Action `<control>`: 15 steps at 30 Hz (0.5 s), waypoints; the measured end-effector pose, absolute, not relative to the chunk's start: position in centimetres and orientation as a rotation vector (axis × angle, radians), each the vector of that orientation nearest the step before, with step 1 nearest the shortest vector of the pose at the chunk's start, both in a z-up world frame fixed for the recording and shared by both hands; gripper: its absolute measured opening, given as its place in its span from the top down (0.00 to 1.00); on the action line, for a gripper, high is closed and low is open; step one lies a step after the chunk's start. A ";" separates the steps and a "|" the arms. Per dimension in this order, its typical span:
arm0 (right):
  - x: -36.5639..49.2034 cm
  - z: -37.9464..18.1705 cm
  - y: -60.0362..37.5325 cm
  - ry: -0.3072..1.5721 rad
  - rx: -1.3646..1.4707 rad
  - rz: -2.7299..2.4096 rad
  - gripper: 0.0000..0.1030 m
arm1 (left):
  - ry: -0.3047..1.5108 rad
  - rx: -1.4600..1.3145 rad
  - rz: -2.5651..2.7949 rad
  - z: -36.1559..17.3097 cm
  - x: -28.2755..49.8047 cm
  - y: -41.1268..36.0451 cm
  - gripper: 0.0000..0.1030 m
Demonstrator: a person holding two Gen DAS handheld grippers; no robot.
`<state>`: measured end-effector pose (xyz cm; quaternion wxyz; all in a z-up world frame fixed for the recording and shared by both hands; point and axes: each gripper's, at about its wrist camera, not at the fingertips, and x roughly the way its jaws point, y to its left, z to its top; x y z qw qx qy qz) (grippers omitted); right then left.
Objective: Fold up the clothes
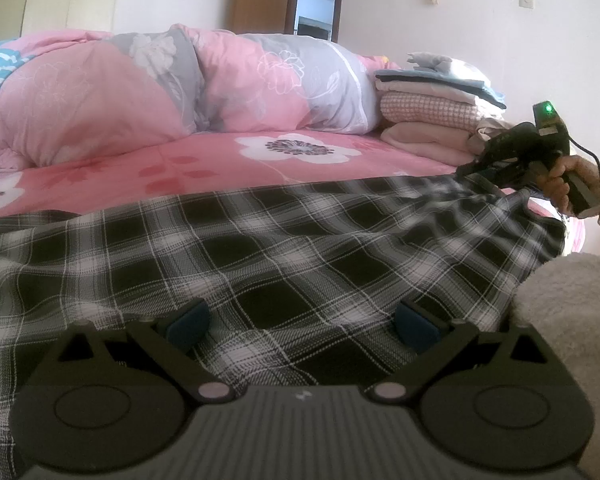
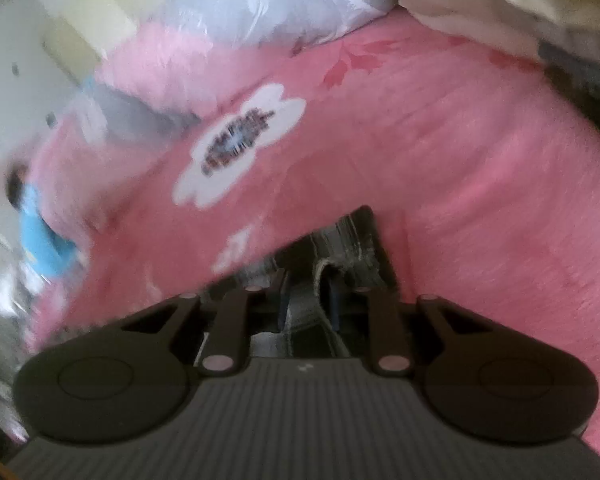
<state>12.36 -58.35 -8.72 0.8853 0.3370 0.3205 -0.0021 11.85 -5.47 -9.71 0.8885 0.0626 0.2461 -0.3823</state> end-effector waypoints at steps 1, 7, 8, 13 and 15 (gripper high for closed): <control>12.2 -8.9 -58.6 0.646 0.729 0.005 0.80 | 0.511 0.130 -0.794 -9.7 11.9 -5.5 0.03; 11.4 -9.3 -59.2 0.528 0.737 -0.040 0.99 | 0.510 0.129 -0.795 -9.7 11.8 -5.4 0.03; 11.4 -9.1 -59.3 0.507 0.732 -0.043 0.99 | 0.510 0.129 -0.795 -9.7 11.8 -5.4 0.03; 11.6 -8.2 -58.9 0.468 0.654 -0.056 1.00 | 0.510 0.130 -0.795 -9.6 11.8 -5.4 0.03; 11.8 -7.8 -58.8 0.459 0.627 -0.067 1.00 | 0.510 0.130 -0.795 -9.6 11.8 -5.5 0.03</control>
